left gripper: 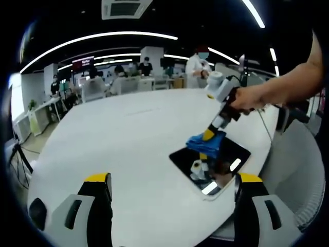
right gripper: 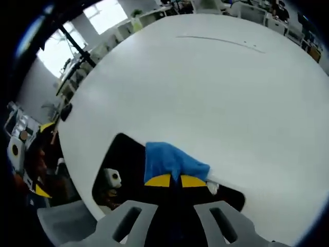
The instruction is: Wipe the mirror surface with the cleaning cloth until all visible marks leave the cleaned area.
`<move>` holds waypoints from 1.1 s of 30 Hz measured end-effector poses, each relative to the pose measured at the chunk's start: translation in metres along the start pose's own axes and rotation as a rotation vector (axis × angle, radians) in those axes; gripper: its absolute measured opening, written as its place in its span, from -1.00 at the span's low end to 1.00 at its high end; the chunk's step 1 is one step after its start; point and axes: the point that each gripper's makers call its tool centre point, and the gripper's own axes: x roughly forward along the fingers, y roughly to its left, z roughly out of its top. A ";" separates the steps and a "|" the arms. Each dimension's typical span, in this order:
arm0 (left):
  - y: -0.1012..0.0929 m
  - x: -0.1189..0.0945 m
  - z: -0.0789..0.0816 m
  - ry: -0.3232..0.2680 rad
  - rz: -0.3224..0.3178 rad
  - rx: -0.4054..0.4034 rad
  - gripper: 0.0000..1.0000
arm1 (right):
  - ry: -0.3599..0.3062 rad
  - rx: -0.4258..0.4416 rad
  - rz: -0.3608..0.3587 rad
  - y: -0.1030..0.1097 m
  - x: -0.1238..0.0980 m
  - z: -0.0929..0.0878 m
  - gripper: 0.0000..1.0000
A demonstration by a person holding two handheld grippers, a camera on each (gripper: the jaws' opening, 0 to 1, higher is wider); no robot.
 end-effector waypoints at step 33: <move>-0.008 0.000 0.012 -0.018 -0.014 0.028 0.99 | -0.003 0.023 -0.069 -0.014 -0.015 -0.031 -1.00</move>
